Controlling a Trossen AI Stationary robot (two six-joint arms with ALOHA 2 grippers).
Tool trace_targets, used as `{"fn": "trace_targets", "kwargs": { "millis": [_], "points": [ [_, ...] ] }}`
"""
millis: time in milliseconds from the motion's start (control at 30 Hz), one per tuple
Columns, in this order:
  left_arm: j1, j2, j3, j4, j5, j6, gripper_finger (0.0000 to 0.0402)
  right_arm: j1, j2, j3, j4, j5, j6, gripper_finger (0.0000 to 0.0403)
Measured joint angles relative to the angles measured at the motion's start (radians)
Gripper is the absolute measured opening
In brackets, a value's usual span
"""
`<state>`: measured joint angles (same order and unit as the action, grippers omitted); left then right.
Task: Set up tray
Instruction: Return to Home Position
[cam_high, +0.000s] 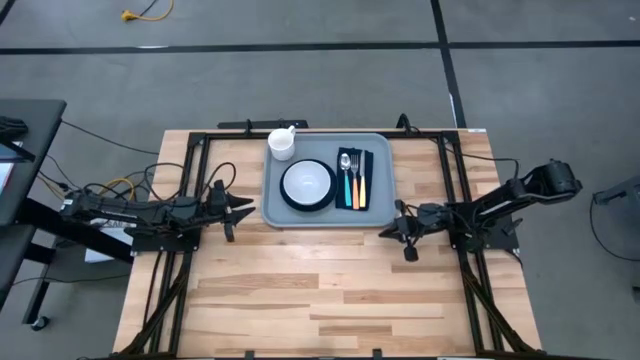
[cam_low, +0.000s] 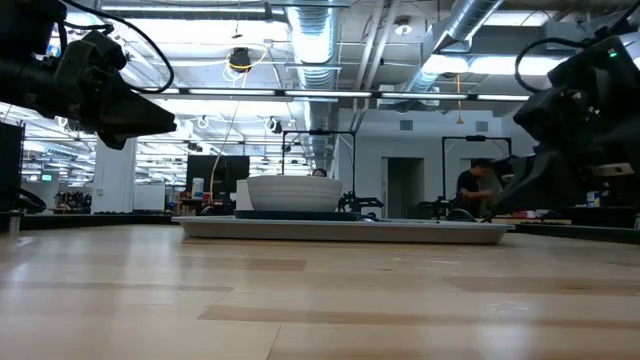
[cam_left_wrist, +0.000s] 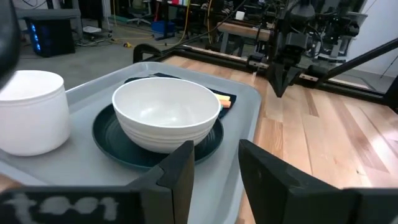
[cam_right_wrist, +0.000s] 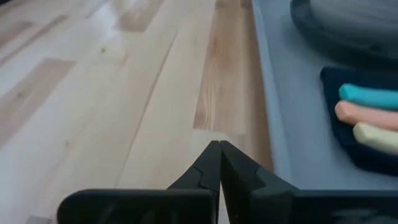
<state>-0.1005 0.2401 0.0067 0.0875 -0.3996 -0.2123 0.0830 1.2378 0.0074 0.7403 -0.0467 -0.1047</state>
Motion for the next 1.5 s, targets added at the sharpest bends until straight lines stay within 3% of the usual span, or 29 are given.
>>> {"fn": "trace_targets", "kwargs": {
  "millis": [667, 1500],
  "points": [
    [0.000, 0.000, 0.000, 0.000, 0.000, -0.001, 0.0114, 0.000, 0.170, 0.000, 0.019, 0.000, 0.000, 0.0000],
    [0.000, 0.000, 0.000, 0.000, 0.000, -0.001, 0.0114, 0.000, 0.175, 0.038, 0.062, 0.000, 0.000, 0.0000]
  ]
}}
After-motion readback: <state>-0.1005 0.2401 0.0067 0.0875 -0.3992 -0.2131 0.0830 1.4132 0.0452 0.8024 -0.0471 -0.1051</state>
